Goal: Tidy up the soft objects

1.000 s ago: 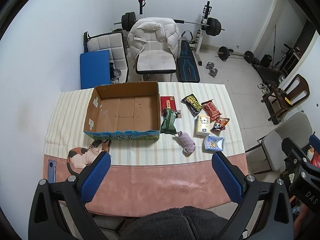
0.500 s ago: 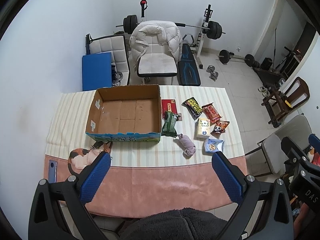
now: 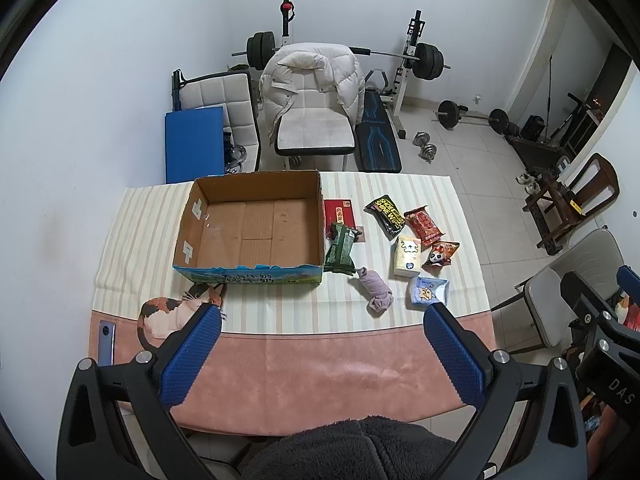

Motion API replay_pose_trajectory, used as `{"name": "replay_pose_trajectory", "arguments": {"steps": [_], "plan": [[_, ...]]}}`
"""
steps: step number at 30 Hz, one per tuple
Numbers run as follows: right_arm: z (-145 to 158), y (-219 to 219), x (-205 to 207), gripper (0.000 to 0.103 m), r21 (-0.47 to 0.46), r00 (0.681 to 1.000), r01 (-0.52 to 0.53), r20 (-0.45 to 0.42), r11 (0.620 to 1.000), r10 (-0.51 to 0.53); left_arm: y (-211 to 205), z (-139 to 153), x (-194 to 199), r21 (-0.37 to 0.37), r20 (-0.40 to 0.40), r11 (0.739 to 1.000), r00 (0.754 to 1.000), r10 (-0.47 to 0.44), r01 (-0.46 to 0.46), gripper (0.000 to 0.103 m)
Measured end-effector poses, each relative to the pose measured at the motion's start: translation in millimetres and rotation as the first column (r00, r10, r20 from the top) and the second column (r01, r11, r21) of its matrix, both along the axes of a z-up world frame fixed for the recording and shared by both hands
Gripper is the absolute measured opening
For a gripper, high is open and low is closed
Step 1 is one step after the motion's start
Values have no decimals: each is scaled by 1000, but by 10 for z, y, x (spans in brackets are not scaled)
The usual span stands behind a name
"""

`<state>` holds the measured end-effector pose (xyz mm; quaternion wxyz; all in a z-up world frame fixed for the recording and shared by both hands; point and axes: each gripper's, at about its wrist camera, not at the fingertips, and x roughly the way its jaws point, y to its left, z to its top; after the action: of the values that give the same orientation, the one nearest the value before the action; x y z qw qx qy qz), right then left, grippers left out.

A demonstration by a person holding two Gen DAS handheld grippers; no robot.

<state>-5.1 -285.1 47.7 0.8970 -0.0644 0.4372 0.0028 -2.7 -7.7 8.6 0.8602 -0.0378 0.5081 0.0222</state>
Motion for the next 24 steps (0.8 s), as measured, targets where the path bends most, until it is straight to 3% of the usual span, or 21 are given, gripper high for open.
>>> {"name": "replay_pose_trajectory", "arguments": {"steps": [24], "plan": [[8,14,-18,103,4,1000,-1,7,1000,1,23,85,-5,-3,17,1000,1000,7,-7,103]]}}
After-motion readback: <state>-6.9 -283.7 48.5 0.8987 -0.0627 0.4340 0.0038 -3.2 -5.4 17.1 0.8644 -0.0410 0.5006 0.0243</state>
